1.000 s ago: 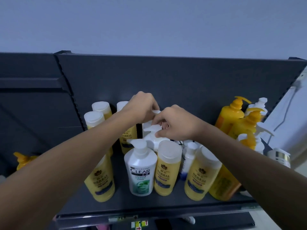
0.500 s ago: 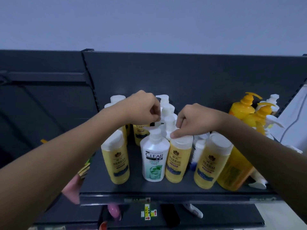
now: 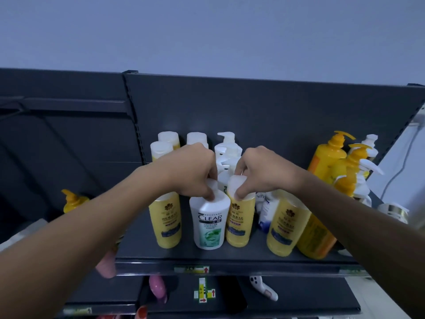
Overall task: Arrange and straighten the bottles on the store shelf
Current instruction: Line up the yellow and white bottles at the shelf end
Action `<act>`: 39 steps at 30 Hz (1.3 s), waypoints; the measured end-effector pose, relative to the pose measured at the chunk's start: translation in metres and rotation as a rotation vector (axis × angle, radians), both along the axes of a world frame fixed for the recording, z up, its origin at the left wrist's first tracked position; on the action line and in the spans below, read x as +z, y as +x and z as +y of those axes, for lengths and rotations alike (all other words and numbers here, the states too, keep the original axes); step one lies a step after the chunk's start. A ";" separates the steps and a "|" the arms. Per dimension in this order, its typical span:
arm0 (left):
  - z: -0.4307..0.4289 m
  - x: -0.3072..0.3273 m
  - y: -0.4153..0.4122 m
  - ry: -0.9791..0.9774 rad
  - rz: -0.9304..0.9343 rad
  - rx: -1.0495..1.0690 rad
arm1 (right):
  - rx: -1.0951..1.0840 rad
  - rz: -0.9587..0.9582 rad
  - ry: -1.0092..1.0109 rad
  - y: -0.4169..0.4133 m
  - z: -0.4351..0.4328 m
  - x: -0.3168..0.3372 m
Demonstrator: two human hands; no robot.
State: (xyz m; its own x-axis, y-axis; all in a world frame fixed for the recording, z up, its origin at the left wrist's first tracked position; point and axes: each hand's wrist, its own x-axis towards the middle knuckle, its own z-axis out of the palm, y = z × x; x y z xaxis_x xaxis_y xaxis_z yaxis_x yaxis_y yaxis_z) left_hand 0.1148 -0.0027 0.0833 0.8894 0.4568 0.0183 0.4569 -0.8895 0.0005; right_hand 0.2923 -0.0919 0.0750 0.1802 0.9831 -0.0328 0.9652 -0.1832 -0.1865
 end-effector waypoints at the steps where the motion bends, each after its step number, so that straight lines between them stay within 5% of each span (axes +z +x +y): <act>1: -0.002 0.000 -0.005 0.001 -0.005 -0.003 | 0.015 0.004 0.010 -0.004 0.002 0.000; 12: -0.008 -0.001 -0.044 -0.023 -0.049 0.014 | 0.231 -0.049 0.011 -0.050 0.057 -0.005; 23: -0.006 -0.010 -0.022 -0.074 -0.146 0.003 | 0.198 -0.063 0.005 -0.045 0.094 0.001; 29: -0.011 -0.011 0.015 -0.053 -0.183 -0.058 | 0.111 -0.004 0.155 0.004 0.054 0.054; 39: -0.017 -0.015 0.074 -0.060 -0.186 -0.076 | -0.113 -0.053 -0.168 0.082 -0.046 0.068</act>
